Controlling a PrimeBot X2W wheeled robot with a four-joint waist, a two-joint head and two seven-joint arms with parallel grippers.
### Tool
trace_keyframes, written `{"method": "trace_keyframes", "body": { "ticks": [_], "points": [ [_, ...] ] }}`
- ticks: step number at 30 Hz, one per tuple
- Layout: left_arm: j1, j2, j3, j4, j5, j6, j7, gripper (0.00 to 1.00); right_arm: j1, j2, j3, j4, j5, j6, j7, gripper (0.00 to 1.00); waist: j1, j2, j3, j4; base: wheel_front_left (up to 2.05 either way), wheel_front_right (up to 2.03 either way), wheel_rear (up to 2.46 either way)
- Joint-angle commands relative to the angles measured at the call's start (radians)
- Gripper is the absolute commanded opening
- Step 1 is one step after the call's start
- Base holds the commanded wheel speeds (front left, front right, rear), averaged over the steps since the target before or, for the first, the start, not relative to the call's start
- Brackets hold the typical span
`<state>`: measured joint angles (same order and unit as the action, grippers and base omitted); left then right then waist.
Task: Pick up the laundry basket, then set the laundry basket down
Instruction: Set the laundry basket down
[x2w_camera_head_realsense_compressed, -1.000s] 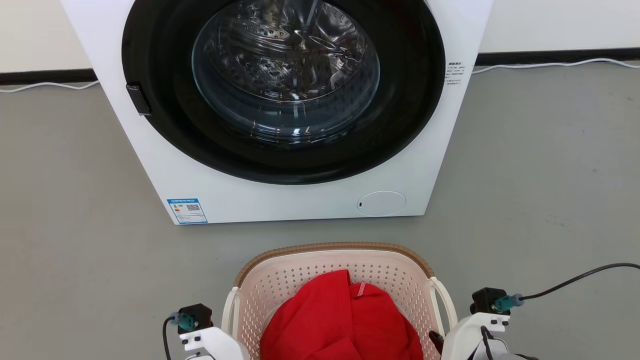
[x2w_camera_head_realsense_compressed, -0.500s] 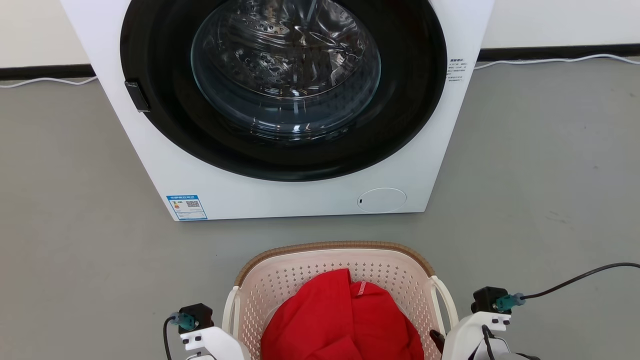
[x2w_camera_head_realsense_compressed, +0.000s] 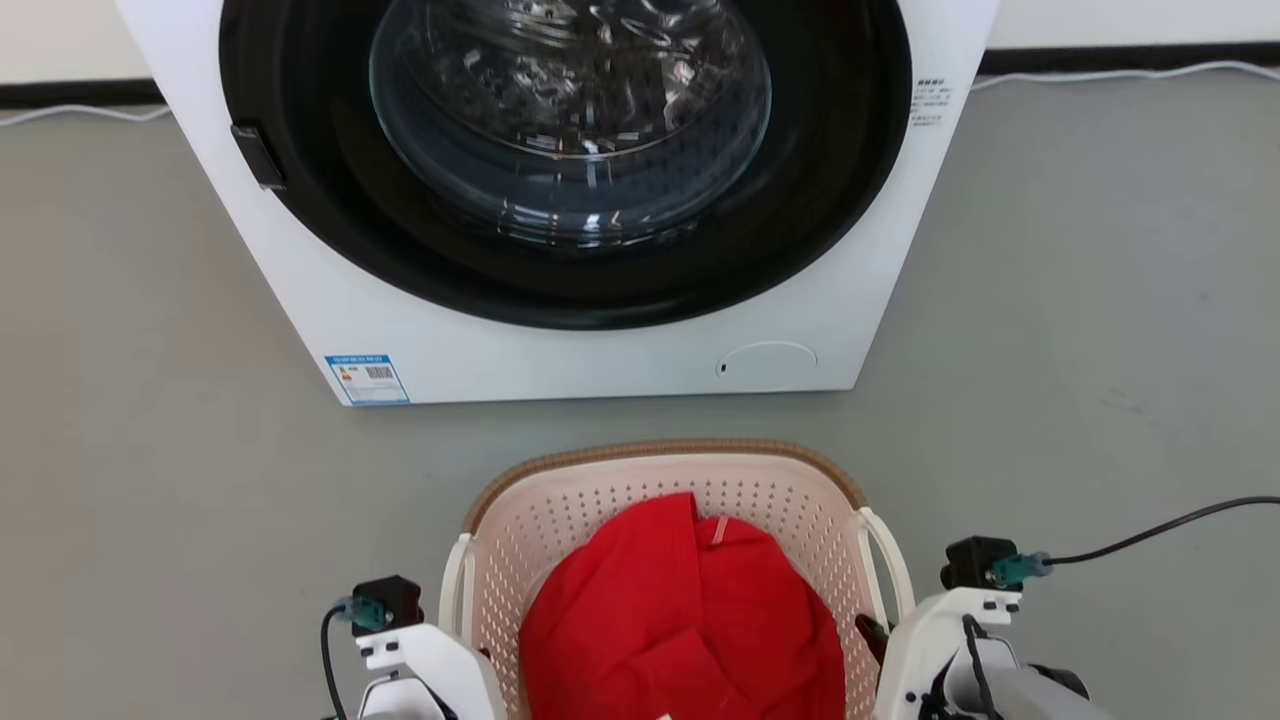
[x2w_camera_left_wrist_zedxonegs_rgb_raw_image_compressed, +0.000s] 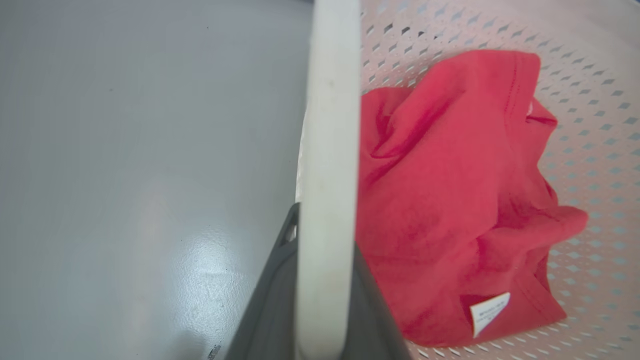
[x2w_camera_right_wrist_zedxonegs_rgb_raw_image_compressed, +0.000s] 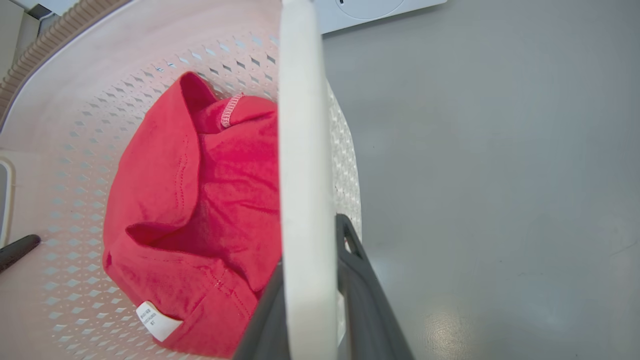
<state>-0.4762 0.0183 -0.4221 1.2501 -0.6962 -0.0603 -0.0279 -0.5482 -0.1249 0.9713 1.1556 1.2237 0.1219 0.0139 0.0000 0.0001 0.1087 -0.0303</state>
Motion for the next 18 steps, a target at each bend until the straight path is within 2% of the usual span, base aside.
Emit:
{"method": "trace_keyframes", "body": {
  "ticks": [1, 18],
  "points": [
    [-0.043, 0.042, 0.023, -0.017, -0.007, 0.0, -0.02, 0.0, -0.023, -0.015, 0.007, -0.014, 0.007, 0.009, -0.024, 0.0, 0.0, -0.0001, 0.009, 0.0, 0.0, 0.0, 0.0],
    [-0.129, 0.058, 0.001, -0.021, 0.006, 0.001, -0.059, 0.0, -0.094, -0.019, 0.022, -0.021, 0.015, 0.009, -0.079, 0.0, 0.0, -0.0001, 0.133, -0.005, 0.0, 0.0, 0.0]
  ]
}}
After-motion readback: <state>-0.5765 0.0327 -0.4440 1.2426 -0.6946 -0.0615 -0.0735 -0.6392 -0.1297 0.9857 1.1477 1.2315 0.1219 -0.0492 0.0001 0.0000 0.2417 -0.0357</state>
